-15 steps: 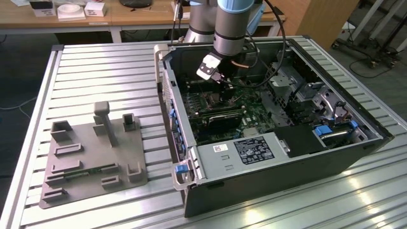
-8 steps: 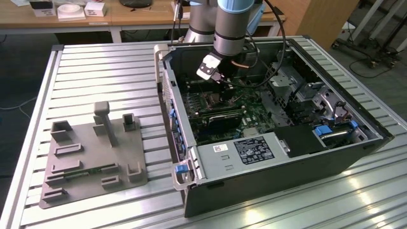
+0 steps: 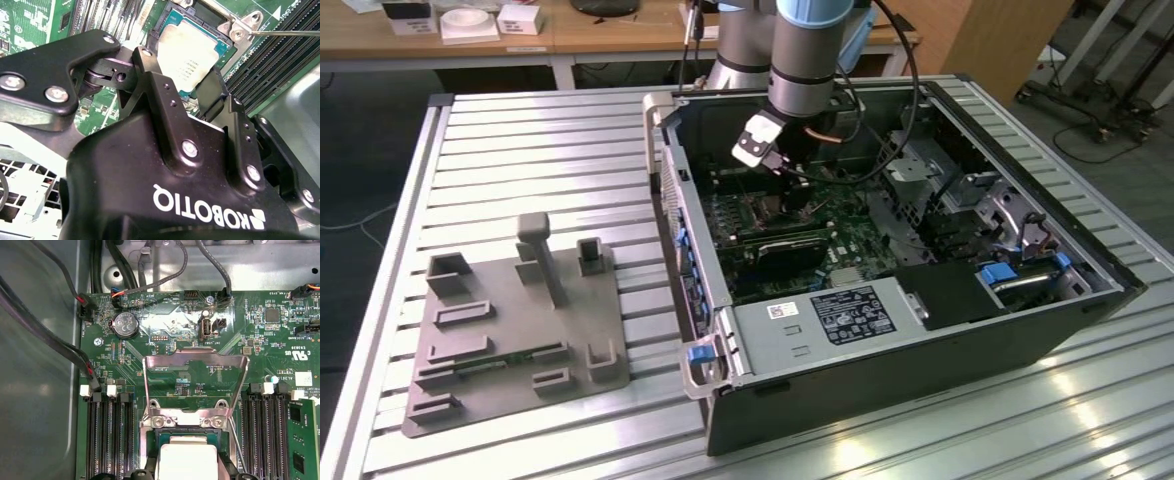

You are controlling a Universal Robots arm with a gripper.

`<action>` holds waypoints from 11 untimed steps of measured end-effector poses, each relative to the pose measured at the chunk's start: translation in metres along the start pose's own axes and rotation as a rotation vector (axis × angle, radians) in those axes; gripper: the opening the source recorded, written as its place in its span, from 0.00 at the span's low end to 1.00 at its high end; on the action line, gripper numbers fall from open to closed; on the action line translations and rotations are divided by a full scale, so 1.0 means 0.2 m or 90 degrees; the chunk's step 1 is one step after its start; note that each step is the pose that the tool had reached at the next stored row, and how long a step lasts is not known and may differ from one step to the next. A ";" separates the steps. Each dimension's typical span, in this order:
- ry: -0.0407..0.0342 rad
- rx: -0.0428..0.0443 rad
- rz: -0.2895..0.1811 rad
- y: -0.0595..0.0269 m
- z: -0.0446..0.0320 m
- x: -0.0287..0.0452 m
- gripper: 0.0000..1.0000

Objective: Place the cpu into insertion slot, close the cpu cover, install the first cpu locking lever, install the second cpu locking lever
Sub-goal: 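Place the cpu into insertion slot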

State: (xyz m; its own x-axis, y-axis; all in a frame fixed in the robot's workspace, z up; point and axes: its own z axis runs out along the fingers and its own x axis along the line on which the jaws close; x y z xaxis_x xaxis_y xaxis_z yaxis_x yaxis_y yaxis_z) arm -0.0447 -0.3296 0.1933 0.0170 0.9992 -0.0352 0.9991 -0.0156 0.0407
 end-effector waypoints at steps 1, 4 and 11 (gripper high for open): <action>-0.0001 0.0000 0.000 0.000 0.000 0.000 0.54; -0.0003 0.0000 0.000 0.000 0.000 0.000 0.54; -0.0008 0.0000 0.000 0.000 0.000 0.000 0.67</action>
State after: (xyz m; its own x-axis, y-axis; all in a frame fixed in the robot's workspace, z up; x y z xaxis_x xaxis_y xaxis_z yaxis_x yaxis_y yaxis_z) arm -0.0446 -0.3296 0.1933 0.0170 0.9992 -0.0364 0.9991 -0.0155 0.0407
